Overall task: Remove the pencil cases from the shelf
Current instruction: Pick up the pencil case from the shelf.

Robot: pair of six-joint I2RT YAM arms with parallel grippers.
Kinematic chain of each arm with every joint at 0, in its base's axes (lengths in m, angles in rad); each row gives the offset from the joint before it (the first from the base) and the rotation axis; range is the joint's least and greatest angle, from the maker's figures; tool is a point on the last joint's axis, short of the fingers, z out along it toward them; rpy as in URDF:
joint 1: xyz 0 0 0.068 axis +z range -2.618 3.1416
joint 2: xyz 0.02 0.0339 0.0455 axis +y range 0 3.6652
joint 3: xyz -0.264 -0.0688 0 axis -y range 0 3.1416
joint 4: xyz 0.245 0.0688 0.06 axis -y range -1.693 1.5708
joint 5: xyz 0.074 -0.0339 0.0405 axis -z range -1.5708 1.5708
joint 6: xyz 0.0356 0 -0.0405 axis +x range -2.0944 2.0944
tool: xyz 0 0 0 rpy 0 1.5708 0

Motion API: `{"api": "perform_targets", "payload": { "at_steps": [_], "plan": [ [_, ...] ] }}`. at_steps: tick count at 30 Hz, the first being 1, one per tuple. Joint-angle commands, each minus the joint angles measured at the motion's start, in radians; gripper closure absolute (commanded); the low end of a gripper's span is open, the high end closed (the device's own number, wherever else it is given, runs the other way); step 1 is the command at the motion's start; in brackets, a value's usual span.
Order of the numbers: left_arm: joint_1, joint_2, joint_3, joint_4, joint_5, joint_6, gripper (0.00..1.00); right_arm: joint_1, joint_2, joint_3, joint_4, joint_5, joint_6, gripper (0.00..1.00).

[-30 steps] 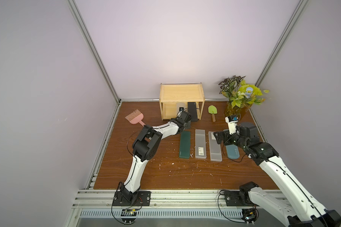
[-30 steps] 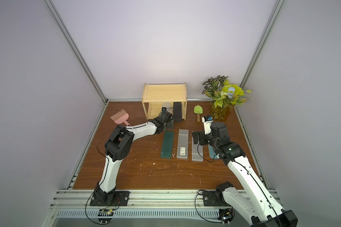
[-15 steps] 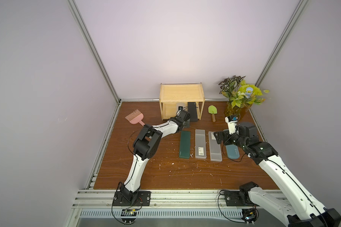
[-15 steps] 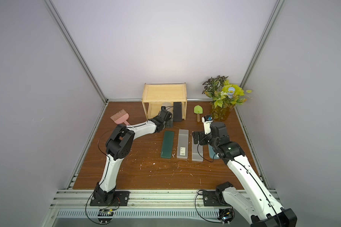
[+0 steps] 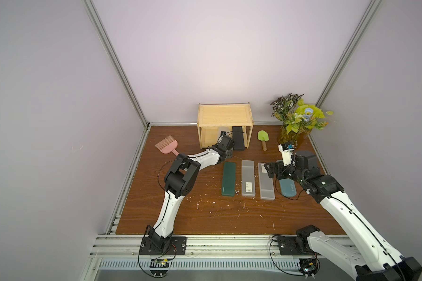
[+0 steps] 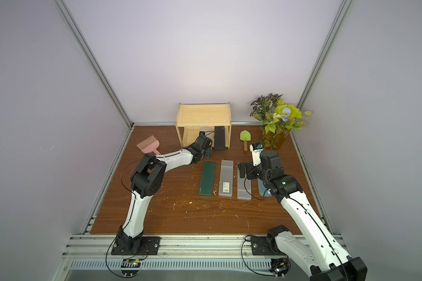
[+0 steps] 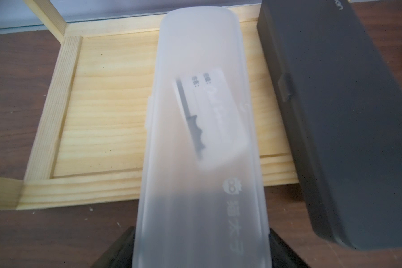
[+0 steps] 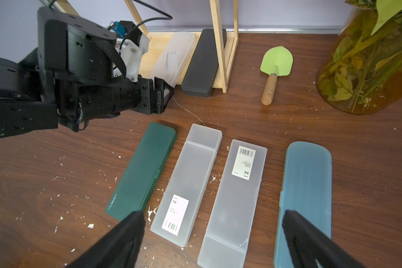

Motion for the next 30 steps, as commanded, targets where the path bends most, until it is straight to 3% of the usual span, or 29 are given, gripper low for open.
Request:
{"api": "perform_targets", "payload": {
  "at_steps": [1,5,16,30],
  "plan": [
    [0.012,0.009,0.016,0.002,0.007,0.006,0.26,-0.007,0.001,0.05,0.003,0.009,-0.014,0.01],
    [0.012,-0.004,0.002,0.004,0.009,0.005,0.35,-0.006,0.004,0.056,0.003,0.007,-0.013,0.0],
    [0.012,-0.096,-0.084,0.003,-0.005,-0.005,0.35,-0.007,-0.006,0.056,0.005,-0.006,-0.008,0.01],
    [-0.008,-0.399,-0.392,-0.022,0.025,-0.037,0.35,-0.006,-0.023,0.042,0.029,-0.046,0.01,0.0]
  ]
}}
